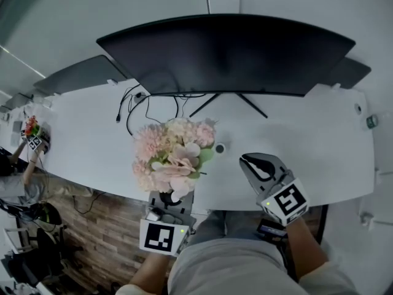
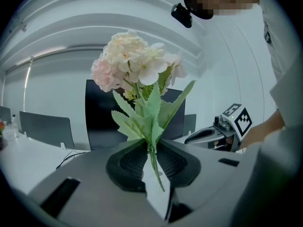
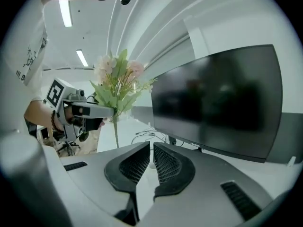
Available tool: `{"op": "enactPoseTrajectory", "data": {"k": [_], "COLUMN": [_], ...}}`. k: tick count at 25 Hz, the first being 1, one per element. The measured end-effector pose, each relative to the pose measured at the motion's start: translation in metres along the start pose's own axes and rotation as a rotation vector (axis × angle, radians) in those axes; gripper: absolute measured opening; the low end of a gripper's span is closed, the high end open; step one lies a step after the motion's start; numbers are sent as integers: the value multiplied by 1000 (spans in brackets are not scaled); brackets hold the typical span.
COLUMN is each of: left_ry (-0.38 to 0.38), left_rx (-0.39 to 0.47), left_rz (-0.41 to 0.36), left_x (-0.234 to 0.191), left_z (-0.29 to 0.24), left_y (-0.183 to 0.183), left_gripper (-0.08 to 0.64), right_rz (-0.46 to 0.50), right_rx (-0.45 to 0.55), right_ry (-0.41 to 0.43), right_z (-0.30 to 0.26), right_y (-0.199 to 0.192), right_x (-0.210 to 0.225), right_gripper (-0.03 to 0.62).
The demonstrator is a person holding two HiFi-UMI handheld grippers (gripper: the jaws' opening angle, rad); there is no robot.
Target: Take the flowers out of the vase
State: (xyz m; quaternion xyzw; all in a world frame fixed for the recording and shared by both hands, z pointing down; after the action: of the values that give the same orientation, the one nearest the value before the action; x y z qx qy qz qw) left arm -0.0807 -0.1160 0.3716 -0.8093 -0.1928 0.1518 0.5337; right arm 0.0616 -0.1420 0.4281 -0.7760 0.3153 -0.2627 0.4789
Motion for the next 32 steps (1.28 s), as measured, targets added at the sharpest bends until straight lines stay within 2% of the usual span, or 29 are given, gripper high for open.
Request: {"op": "enactPoseTrajectory", "data": {"k": [10, 18, 32], "left_ry": [-30, -61, -49], "left_rx": [-12, -18, -3], "left_rz": [18, 10, 10], "left_x": [3, 4, 3], "left_z": [0, 2, 0], "left_y": [-2, 0, 1], "left_gripper": [63, 63, 62], "right_rz": [-63, -142, -121], "right_rx": [20, -6, -32], "right_ry": [-19, -18, 12], "right_z": [21, 26, 28], "right_y": [26, 20, 17], "right_x": [4, 3, 0], "right_gripper": [38, 31, 31]}}
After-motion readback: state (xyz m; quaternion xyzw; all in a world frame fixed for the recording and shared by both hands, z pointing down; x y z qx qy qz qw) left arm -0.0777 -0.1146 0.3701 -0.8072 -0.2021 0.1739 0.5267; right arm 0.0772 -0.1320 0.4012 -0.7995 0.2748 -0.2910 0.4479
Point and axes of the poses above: the fingertips, and each gripper's own axes: z backward along the fingers, x to its right, y out of its top, the point moved 2 cm from there along z, backward along the fingers, and after that the axes turned 6 degrees about -x, right-handed, at the moved point
